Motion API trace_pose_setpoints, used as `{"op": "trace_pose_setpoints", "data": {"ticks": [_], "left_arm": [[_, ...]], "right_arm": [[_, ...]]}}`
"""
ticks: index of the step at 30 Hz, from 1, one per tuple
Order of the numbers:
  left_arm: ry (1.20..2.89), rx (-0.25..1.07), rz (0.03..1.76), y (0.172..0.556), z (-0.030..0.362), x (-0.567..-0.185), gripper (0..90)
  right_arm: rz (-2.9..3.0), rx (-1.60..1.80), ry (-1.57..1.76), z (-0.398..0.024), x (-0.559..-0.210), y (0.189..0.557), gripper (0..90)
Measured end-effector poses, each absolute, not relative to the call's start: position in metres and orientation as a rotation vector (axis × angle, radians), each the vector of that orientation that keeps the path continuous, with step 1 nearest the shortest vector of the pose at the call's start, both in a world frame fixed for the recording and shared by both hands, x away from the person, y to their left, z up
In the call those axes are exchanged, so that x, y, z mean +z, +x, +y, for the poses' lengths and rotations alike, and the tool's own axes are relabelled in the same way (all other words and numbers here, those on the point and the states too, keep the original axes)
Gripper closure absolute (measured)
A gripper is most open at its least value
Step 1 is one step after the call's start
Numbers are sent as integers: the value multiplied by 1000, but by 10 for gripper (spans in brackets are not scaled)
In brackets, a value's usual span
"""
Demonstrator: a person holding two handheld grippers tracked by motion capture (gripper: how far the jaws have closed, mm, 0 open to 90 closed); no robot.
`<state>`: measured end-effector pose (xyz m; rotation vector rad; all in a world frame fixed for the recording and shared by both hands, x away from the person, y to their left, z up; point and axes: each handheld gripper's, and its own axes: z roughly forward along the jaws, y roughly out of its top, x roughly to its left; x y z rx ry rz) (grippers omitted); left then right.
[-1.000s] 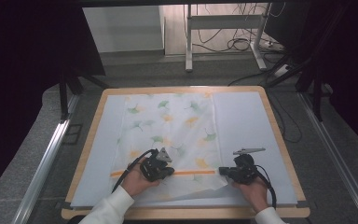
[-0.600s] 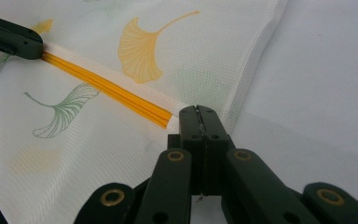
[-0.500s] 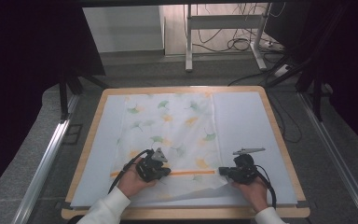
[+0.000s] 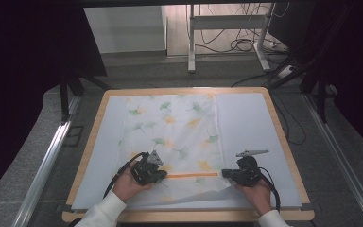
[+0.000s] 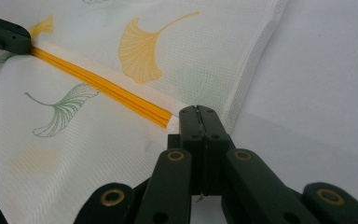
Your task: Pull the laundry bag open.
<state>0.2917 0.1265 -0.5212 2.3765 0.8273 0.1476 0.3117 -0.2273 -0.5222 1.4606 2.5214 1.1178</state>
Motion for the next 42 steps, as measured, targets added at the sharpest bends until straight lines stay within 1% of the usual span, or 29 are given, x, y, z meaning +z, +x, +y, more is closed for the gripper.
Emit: {"op": "trace_pose_setpoints", "data": {"ticks": [18,42], "left_arm": [[2348,154,900,285,162,-523,900],[2306,168,993,278,195,-526,900]], "right_arm": [[2520,1120,1460,-228,-522,312,893],[2522,1117,1458,-228,-522,312,893]]}}
